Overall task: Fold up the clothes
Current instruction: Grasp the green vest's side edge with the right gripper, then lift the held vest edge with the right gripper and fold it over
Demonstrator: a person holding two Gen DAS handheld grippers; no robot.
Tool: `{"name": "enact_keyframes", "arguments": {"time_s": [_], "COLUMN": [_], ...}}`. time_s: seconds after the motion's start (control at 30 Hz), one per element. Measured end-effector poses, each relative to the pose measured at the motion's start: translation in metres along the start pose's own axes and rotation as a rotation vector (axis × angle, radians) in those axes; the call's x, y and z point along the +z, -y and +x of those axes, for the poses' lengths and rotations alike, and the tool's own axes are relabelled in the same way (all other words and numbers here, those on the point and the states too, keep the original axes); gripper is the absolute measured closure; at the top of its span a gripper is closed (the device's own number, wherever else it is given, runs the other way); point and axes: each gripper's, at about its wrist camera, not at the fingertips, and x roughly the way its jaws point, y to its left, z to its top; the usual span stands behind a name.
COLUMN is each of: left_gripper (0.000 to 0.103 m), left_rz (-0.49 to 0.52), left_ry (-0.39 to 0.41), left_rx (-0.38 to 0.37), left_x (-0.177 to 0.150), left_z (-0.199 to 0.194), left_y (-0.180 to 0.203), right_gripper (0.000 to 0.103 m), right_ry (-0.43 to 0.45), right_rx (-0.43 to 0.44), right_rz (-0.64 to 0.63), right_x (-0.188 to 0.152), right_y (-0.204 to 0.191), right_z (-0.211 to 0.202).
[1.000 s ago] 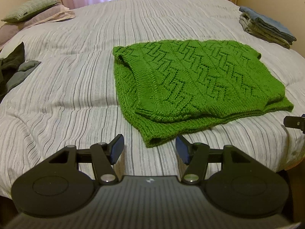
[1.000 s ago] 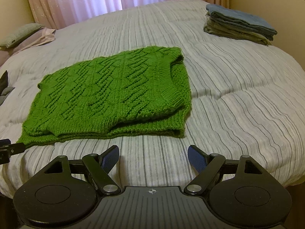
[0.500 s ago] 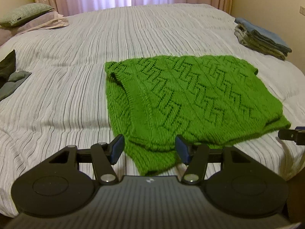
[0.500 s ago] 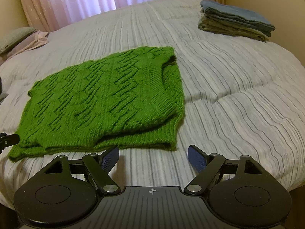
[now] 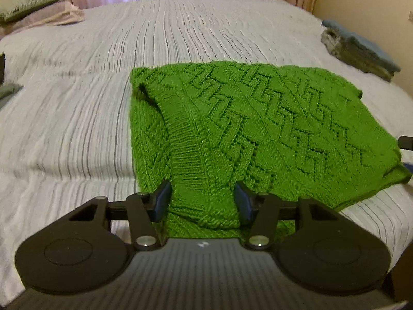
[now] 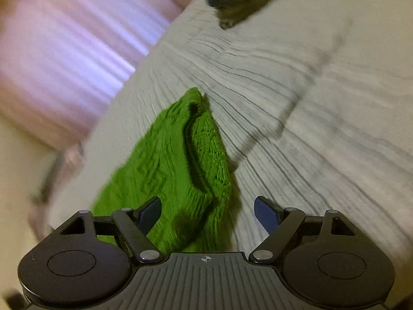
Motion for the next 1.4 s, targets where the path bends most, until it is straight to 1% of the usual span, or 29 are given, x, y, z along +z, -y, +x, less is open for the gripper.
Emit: {"name": "enact_keyframes", "arguments": {"time_s": [0.2, 0.27, 0.3, 0.33, 0.37, 0.43, 0.47, 0.5, 0.53, 0.63, 0.8, 1.07, 1.2, 1.3, 1.33, 1.4], "left_gripper": [0.053, 0.053, 0.053, 0.054, 0.054, 0.054, 0.054, 0.055, 0.055, 0.055, 0.055, 0.055, 0.055, 0.055, 0.055, 0.061], "left_rz": [-0.028, -0.041, -0.048, -0.056, -0.064, -0.082, -0.087, -0.091, -0.088, -0.078, -0.08, -0.081, -0.09, -0.108, -0.117, -0.149], "left_ry": [0.008, 0.01, 0.011, 0.012, 0.013, 0.014, 0.014, 0.014, 0.014, 0.016, 0.018, 0.025, 0.028, 0.028, 0.028, 0.034], "left_rx": [-0.036, -0.045, -0.049, -0.054, -0.06, -0.073, -0.078, -0.082, -0.082, -0.076, -0.081, -0.09, -0.102, -0.12, -0.129, -0.147], "left_x": [-0.001, -0.001, -0.001, -0.001, -0.002, -0.002, -0.002, -0.002, -0.002, -0.003, -0.003, -0.005, -0.006, -0.005, -0.004, -0.003], "left_z": [0.0, 0.0, 0.0, 0.0, -0.001, -0.002, -0.002, -0.002, -0.002, -0.001, 0.0, 0.001, 0.002, 0.002, 0.0, -0.004], "left_y": [-0.006, -0.008, -0.009, -0.01, -0.011, -0.015, -0.016, -0.016, -0.016, -0.014, -0.015, -0.017, -0.019, -0.023, -0.025, -0.031], "right_gripper": [0.022, 0.022, 0.024, 0.036, 0.039, 0.041, 0.041, 0.052, 0.07, 0.078, 0.081, 0.081, 0.083, 0.085, 0.085, 0.085], "right_ry": [-0.009, -0.015, -0.012, -0.018, -0.024, -0.022, -0.017, -0.013, -0.026, -0.052, -0.057, -0.047, -0.052, -0.012, 0.018, 0.079], "right_rx": [0.175, 0.218, 0.248, 0.266, 0.285, 0.307, 0.3, 0.291, 0.273, 0.219, 0.13, -0.053, -0.138, -0.231, -0.253, -0.296], "right_rz": [0.254, 0.289, 0.297, 0.309, 0.32, 0.323, 0.312, 0.301, 0.311, 0.321, 0.276, 0.035, -0.08, -0.256, -0.349, -0.536], "right_x": [0.017, 0.018, 0.018, 0.016, 0.014, 0.011, 0.01, 0.01, 0.01, 0.011, 0.016, 0.013, 0.017, 0.018, 0.014, 0.005], "right_y": [0.041, 0.045, 0.046, 0.047, 0.048, 0.049, 0.047, 0.046, 0.046, 0.043, 0.028, -0.011, -0.034, -0.072, -0.092, -0.132], "right_z": [0.021, 0.031, 0.033, 0.036, 0.039, 0.041, 0.04, 0.039, 0.041, 0.044, 0.043, 0.036, 0.043, 0.044, 0.044, 0.042]}}
